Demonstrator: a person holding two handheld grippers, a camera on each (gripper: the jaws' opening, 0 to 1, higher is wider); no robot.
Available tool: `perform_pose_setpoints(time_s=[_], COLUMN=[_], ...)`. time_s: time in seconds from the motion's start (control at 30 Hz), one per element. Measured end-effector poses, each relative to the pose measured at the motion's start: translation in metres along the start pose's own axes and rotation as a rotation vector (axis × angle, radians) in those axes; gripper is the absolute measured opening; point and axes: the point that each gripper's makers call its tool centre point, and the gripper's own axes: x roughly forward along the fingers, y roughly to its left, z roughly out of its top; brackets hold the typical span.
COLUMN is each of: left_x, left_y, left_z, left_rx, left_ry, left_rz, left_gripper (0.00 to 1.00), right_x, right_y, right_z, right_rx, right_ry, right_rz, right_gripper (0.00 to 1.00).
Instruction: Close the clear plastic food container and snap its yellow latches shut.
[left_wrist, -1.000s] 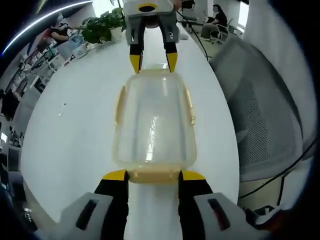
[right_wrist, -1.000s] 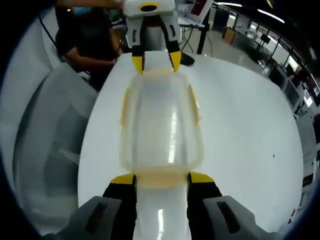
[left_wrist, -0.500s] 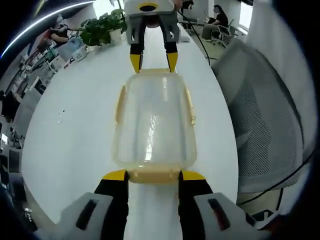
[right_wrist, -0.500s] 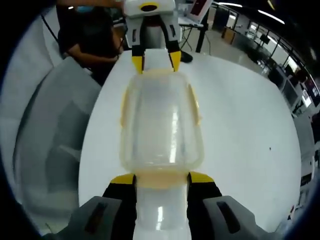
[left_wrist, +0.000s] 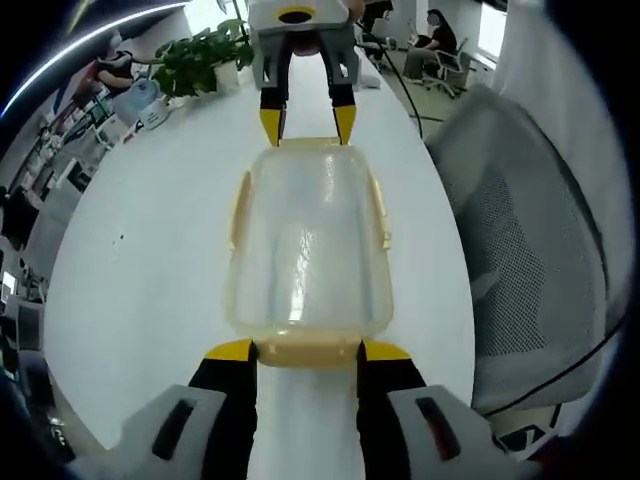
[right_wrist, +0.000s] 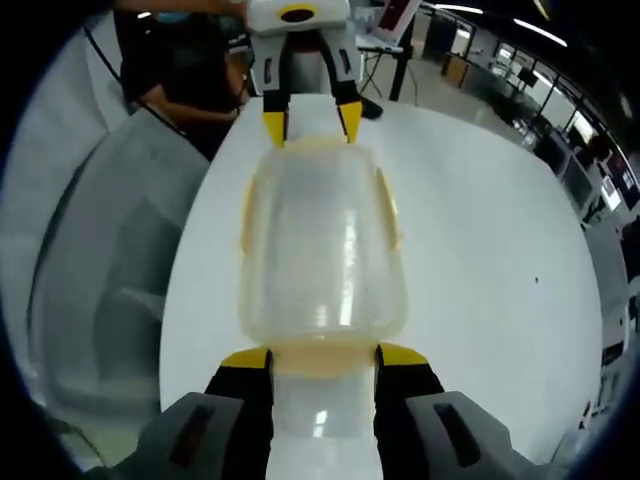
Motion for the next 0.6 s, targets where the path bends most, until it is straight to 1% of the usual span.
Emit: perform_pose_setpoints(time_s=[0.5, 0.6], left_x=[0.014, 0.017], left_y=[0.003, 0.003], left_z=[0.033, 0.037], left_rx=[0.007, 0.008], left_ry=[-0.005, -0.005], left_rz=[-0.001, -0.002], left_gripper=[0.38, 0.38], right_x=[-0.017, -0.020], right_y=[-0.003, -0.003], right_z=[-0.031, -0.036], right_rx=[0.002, 0.003], right_ry=[0.001, 0.001], right_rz=[-0.012, -0.012], right_gripper=[0.38, 0.38])
